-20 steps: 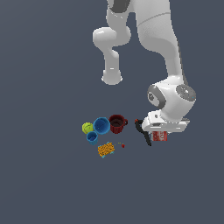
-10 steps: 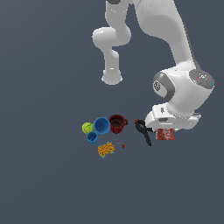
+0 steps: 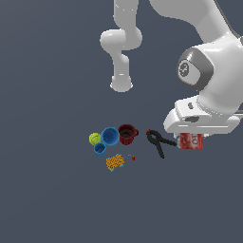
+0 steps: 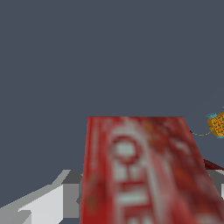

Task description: Pick up a designated object from a clutter of objects.

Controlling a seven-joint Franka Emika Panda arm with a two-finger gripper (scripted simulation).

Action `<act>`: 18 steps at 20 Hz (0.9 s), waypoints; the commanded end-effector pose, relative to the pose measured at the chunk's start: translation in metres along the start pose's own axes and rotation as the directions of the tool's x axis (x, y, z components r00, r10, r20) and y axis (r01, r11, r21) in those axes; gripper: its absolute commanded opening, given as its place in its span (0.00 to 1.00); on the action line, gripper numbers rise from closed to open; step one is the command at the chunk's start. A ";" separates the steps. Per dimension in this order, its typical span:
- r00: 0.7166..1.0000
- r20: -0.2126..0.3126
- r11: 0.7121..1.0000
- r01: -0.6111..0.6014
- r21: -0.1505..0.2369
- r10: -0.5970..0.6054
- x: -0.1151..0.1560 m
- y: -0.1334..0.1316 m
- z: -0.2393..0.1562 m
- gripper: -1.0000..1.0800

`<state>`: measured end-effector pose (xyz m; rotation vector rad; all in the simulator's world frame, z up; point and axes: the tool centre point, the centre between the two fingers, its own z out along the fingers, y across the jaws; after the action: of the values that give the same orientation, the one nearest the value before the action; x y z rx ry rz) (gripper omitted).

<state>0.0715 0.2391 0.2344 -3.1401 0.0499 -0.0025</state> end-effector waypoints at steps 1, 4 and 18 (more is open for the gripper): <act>1.000 0.001 1.000 0.000 0.000 0.000 0.009 0.002 -0.024 0.00; 1.000 0.001 1.000 0.000 0.000 0.000 0.019 0.003 -0.050 0.00; 1.000 0.001 1.000 0.001 -0.001 -0.001 0.054 0.007 -0.137 0.00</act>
<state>0.1221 0.2306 0.3638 -3.1406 0.0492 -0.0013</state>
